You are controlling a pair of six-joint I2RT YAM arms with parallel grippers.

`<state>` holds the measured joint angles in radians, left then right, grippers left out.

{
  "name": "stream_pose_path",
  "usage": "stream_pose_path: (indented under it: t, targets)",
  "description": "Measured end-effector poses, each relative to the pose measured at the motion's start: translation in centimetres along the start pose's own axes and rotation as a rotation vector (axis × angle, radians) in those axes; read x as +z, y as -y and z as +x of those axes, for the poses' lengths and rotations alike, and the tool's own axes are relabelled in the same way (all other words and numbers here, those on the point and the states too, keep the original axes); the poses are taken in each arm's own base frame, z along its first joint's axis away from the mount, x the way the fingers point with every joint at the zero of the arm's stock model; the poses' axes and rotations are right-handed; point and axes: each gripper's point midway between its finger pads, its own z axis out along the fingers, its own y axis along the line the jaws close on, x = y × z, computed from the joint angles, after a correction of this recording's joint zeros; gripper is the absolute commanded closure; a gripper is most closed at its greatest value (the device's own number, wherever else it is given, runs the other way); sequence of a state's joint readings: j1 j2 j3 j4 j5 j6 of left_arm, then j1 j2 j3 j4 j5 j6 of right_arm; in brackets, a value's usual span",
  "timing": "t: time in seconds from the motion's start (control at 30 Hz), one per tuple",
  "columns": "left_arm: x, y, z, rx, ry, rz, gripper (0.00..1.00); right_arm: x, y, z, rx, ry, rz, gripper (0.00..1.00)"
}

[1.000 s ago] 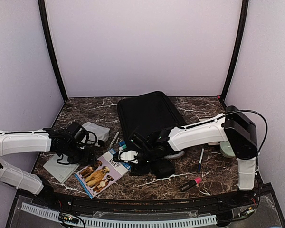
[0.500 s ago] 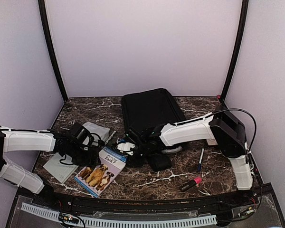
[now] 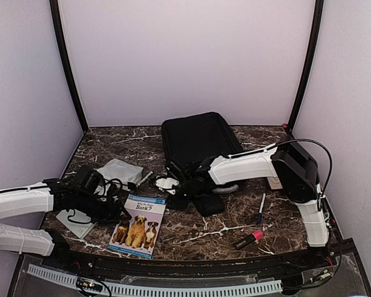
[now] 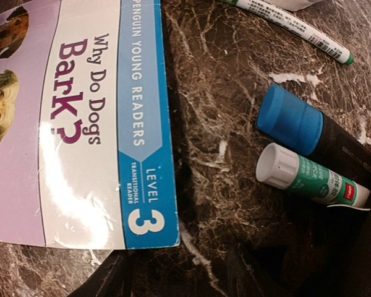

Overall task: Pack the student bag
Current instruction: Move the student bag to the center of the board, then pick up the book at the center of the board.

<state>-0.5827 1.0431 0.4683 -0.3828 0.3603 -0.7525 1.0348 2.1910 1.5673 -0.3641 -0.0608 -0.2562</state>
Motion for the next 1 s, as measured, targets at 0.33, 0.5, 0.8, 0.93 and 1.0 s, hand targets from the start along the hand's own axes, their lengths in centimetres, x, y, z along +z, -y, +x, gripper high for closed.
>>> stream_pose_path:
  t: [0.33,0.5,0.8,0.93,1.0]
  targets:
    - [-0.3,-3.6,0.9,-0.107,0.003,-0.165,0.31,-4.1,1.8,0.7,0.077,0.044,-0.061,0.48]
    - [0.7,-3.5,1.2,-0.101,-0.031,-0.147,0.35,-7.5,-1.6,-0.5,0.093,0.124,-0.237,0.48]
    - [2.0,-2.0,1.0,-0.106,-0.062,-0.063,0.39,-5.3,-7.3,1.4,0.232,0.058,-0.575,0.51]
    - [2.3,-0.8,1.1,-0.118,-0.085,0.006,0.4,-3.1,-8.4,2.2,0.297,0.005,-0.663,0.51]
    - [2.3,-0.5,1.5,-0.137,-0.088,0.038,0.4,-3.0,-8.3,1.8,0.316,0.006,-0.667,0.51]
